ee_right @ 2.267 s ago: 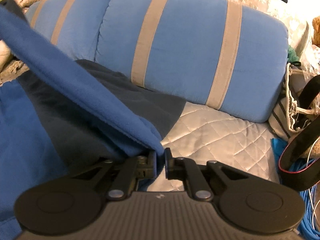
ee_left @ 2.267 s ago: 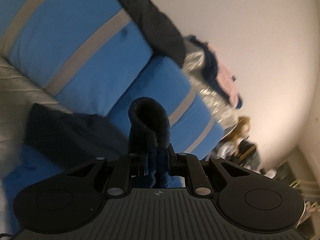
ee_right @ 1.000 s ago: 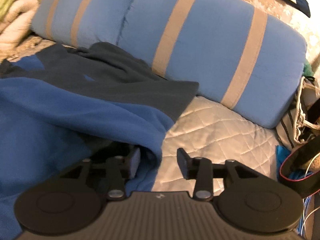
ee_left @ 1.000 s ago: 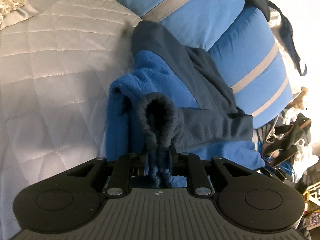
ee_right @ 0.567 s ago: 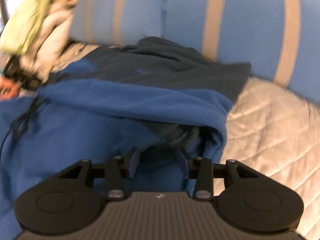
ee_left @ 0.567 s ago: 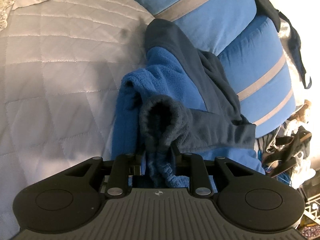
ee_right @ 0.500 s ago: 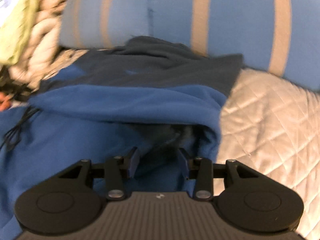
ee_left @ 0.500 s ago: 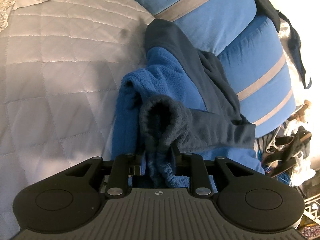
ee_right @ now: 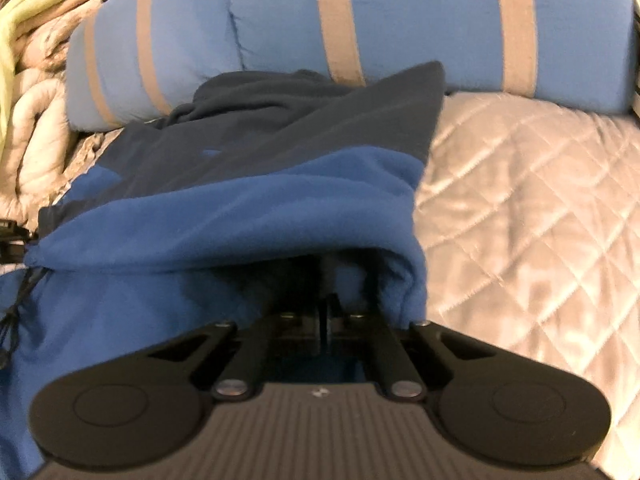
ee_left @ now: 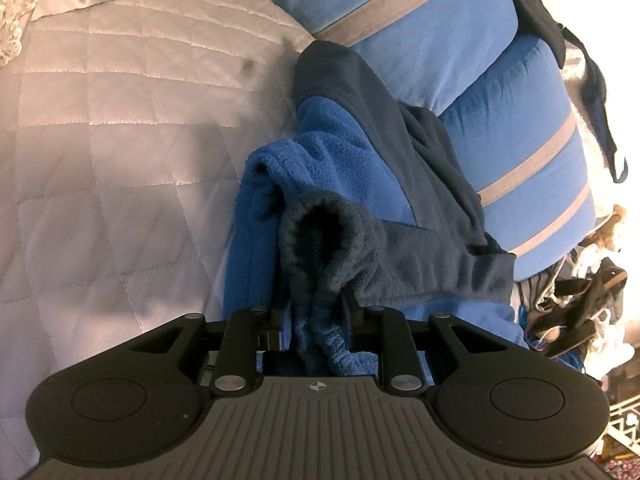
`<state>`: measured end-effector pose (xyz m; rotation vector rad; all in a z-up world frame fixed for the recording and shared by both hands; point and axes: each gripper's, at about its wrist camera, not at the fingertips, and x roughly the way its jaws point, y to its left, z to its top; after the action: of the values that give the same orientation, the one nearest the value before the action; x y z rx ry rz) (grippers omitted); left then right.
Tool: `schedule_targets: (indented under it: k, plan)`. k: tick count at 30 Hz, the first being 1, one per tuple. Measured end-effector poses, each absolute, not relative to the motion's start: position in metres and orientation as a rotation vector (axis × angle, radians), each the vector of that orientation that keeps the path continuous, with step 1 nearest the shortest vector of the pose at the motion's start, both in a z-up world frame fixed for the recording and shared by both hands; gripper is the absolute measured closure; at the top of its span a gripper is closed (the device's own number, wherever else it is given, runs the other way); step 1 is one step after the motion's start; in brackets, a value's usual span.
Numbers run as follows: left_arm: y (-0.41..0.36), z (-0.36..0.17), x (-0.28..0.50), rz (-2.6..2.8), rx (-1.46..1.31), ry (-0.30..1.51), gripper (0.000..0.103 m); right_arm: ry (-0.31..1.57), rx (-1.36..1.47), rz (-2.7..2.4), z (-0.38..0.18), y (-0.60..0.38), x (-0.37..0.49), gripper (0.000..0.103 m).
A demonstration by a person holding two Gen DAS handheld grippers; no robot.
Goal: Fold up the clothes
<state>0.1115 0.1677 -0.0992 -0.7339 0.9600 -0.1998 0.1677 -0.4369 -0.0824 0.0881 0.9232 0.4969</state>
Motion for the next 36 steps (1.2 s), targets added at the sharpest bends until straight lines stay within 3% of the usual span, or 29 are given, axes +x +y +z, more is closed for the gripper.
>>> schedule_targets:
  k: [16, 19, 20, 21, 27, 30, 31, 36]
  plan:
    - [0.169, -0.097, 0.112, -0.197, -0.710, 0.959, 0.080, 0.943, 0.141, 0.357, -0.074, -0.505, 0.139, 0.103]
    - [0.170, -0.099, 0.112, -0.196, -0.721, 0.960, 0.080, 0.903, 0.220, 0.455, -0.062, -0.507, 0.133, 0.090]
    - [0.170, -0.098, 0.112, -0.196, -0.723, 0.959, 0.080, 0.897, 0.232, 0.486, -0.060, -0.503, 0.133, 0.070]
    - [0.170, -0.098, 0.111, -0.197, -0.723, 0.958, 0.080, 0.892, 0.245, 0.520, -0.058, -0.498, 0.134, 0.061]
    - [0.170, -0.098, 0.111, -0.197, -0.720, 0.959, 0.080, 0.905, 0.251, 0.621, -0.062, -0.450, 0.154, 0.053]
    - [0.169, -0.096, 0.110, -0.196, -0.713, 0.958, 0.080, 0.923, 0.246, 0.600, -0.072, -0.437, 0.162, 0.057]
    - [0.169, -0.096, 0.110, -0.195, -0.712, 0.957, 0.080, 0.930, 0.248, 0.588, -0.075, -0.434, 0.164, 0.089]
    - [0.169, -0.096, 0.110, -0.193, -0.702, 0.955, 0.080, 0.956, 0.315, 0.531, -0.088, -0.445, 0.159, 0.096]
